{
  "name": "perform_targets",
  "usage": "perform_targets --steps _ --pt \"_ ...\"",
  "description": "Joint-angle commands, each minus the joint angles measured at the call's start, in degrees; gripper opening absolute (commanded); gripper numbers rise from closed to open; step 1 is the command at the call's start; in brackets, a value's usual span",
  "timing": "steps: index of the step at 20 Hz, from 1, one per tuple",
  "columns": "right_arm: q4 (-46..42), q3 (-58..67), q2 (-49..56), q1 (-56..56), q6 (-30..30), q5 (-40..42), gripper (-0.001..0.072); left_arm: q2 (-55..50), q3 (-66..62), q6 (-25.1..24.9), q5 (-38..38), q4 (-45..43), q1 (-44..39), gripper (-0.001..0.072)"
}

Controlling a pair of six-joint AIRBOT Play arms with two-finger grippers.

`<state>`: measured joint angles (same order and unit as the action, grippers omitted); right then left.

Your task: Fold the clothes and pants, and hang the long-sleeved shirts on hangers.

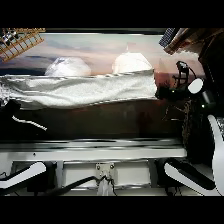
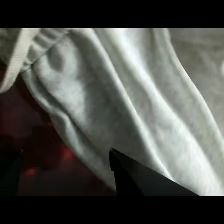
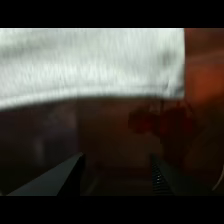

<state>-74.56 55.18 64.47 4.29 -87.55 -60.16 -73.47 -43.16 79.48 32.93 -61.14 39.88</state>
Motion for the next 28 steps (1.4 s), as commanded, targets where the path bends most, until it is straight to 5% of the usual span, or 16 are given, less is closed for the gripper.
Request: perform_targets --steps 1,4,6,10,12,15,19,28 --pt "0.55 -4.24 -3.04 -0.07 0.02 0.55 0.0461 -4.11 0.31 -7.1 -4.11 13.18 1.25 0.0582" --pt "2.62 -4.24 -3.13 -0.04 0.02 0.57 0.0461 -8.2 -1.79 -8.39 -5.86 18.16 -0.59 0.0577" --pt "3.65 -4.24 -3.13 -0.07 -0.04 0.52 0.0461 -10.99 -4.92 -8.39 -5.68 18.8 -2.54 0.0439" --pt "3.26 -5.99 -3.26 -0.04 -3.52 -3.61 0.0445 -10.95 -8.59 -9.57 -3.06 18.32 -4.48 0.0033" --pt "2.29 -10.56 -3.65 0.0 -7.21 -1.53 0.0448 -9.4 -8.59 -11.58 -1.4 17.68 -4.26 0.0032" --pt "3.45 -16.94 -2.93 1.29 -15.39 14.53 0.054 -7.54 -8.59 -12.07 1.2 15.67 -4.07 0.0032" --pt "14.73 -17.44 2.03 2.62 -16.59 33.22 0.0605 -7.19 -8.59 -12.24 3.5 15.3 -4.07 0.0032" --pt "19.56 -16.94 12.74 2.45 -16.55 41.59 0.0595 -7.19 -8.59 -12.46 3.74 15.3 -4.07 0.0032"
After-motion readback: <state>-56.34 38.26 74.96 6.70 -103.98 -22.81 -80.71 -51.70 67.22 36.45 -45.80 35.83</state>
